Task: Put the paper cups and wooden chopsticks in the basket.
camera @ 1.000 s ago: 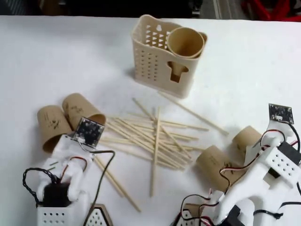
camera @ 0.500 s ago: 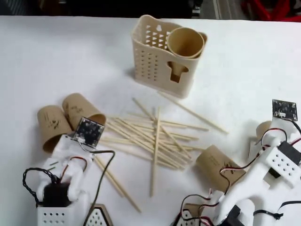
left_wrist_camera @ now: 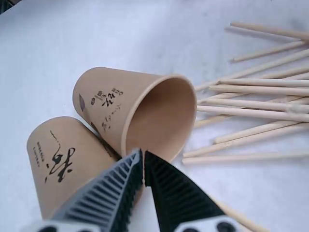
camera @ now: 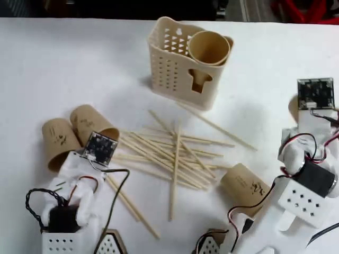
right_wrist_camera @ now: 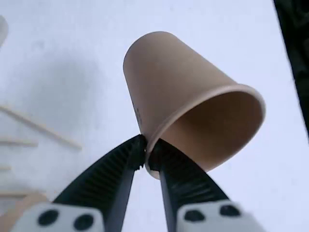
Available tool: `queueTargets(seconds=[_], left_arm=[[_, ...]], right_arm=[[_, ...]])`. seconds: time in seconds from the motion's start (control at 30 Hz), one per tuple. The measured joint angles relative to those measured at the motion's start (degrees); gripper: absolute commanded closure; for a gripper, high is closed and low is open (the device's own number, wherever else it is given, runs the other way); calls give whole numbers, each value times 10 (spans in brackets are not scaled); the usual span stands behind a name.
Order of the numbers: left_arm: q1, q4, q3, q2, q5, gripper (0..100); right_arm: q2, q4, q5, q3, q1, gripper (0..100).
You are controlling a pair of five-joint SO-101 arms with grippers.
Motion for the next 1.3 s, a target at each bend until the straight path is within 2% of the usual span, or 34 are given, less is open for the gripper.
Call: queueTargets(seconds=[0.57,0.73,1.03,1.3], left_arm=[[0,0,0,0,0,965],[0,0,0,0,0,965],[0,0,0,0,0,965],[0,0,0,0,0,965]], right_arm=[[18,0,2,-241,-298,978],[135,13,1,-340,-325,978],[375,143,2,-581,-370,978],[506,204,13,-713,-377,961]])
